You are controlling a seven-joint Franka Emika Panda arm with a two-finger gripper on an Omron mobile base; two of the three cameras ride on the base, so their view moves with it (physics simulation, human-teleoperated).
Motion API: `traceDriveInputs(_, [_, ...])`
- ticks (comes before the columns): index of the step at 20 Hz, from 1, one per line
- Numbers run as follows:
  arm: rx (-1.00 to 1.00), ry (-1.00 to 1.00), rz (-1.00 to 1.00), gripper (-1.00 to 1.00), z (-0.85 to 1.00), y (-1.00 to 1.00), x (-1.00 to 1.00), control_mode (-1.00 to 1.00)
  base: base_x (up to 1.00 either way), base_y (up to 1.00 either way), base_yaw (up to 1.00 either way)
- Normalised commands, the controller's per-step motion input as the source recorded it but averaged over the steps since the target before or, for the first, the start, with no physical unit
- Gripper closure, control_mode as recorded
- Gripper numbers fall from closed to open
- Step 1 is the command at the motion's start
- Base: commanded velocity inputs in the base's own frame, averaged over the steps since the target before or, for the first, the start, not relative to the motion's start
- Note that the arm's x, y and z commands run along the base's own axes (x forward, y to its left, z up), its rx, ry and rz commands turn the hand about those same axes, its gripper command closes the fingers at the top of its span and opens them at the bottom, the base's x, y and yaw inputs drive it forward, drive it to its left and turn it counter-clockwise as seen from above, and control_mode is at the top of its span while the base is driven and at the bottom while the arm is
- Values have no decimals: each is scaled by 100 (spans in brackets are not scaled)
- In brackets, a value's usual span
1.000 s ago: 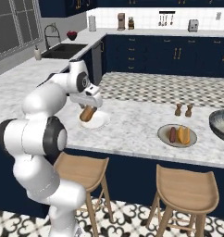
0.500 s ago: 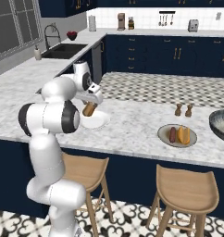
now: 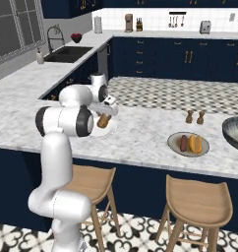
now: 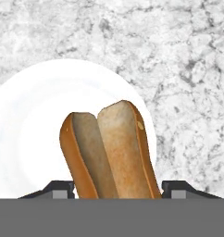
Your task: Place one bun and one sausage from the bowl on each plate.
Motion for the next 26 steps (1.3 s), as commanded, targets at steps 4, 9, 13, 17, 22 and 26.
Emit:
traceDriveInputs(4, [0,0,0,100,-11,1,1,-100,0,0,0])
traceDriveInputs(9, [0,0,0,100,-29,0,0,-100,0,0,0])
traceDriveInputs(13, [0,0,0,100,-29,0,2,-100,0,0,0])
traceDriveInputs(17, [0,0,0,-100,-9,0,8,-100,0,0,0])
traceDriveInputs(22, [0,0,0,-100,0,0,10,-100,0,0,0])
traceDriveInputs(26, [0,0,0,-100,12,0,6,-100,0,0,0])
